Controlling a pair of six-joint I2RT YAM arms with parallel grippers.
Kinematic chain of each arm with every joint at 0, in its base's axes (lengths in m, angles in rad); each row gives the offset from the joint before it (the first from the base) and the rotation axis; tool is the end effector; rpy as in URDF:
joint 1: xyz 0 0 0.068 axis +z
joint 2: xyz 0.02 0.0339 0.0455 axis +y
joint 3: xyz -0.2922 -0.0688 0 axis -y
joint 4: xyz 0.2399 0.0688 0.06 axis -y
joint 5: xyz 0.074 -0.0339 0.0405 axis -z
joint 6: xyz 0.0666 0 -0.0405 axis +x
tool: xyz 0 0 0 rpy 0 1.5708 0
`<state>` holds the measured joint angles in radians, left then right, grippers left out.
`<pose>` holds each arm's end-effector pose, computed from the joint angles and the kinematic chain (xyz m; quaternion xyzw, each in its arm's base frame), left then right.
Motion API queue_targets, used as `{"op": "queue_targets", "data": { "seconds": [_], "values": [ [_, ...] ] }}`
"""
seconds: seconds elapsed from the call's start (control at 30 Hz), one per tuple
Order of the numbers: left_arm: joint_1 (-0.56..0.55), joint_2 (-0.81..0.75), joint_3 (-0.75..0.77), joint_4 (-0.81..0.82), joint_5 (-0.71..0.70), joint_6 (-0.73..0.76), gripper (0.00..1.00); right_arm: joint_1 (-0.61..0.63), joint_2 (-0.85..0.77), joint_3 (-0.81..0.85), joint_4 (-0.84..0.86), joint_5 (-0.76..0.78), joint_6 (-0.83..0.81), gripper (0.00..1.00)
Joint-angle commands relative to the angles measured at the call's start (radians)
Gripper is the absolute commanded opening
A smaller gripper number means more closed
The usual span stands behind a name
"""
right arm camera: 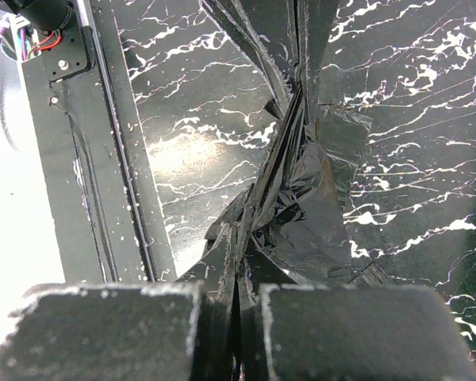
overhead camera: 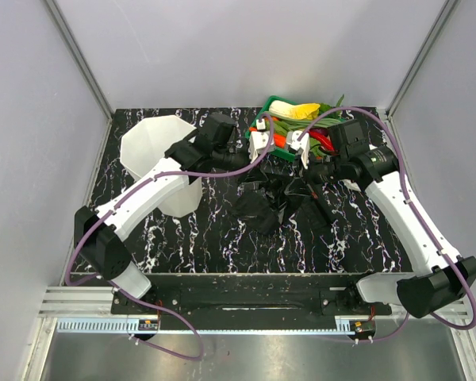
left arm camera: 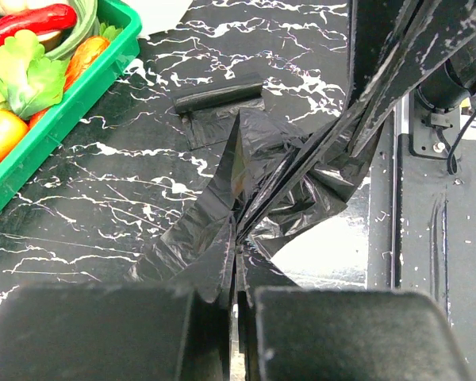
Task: Put the trash bags into the trash bin
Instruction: Unfold the trash bag at the center of the board.
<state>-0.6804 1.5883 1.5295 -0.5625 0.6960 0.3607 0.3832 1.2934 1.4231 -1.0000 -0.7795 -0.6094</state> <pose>0.2606 -0.2659 0.3786 0.5511 0.6478 -0.3678 0.3760 0.2128 0.1363 0.3923 -0.5284 0.7019 0.3188 0.3556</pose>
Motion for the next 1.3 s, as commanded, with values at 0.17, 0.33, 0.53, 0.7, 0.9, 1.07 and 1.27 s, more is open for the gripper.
{"op": "queue_targets", "data": {
  "seconds": [0.17,0.33,0.53,0.7,0.9,1.07,1.27],
  "values": [
    [-0.013,-0.021,0.009,0.047,0.019,0.000,0.00,-0.003,-0.017,0.007,0.017,0.019,0.007,0.00],
    [-0.025,-0.013,0.023,0.046,-0.024,-0.005,0.00,-0.003,-0.012,0.005,0.009,0.008,-0.001,0.00],
    [0.025,-0.025,0.020,0.111,-0.079,-0.084,0.00,-0.003,-0.040,-0.024,-0.011,0.014,-0.026,0.00],
    [0.039,-0.027,0.043,0.121,-0.072,-0.117,0.00,-0.003,-0.039,-0.036,-0.008,0.000,-0.030,0.00],
    [-0.022,-0.016,0.043,0.095,-0.029,-0.109,0.00,-0.001,-0.006,-0.021,0.017,-0.003,-0.010,0.00],
    [-0.062,0.010,0.066,0.095,-0.004,-0.126,0.00,-0.003,0.004,-0.024,0.032,-0.007,-0.003,0.00],
    [-0.076,0.018,0.095,0.064,-0.042,-0.108,0.00,-0.003,-0.014,-0.038,0.037,0.017,-0.001,0.00]
  ]
}}
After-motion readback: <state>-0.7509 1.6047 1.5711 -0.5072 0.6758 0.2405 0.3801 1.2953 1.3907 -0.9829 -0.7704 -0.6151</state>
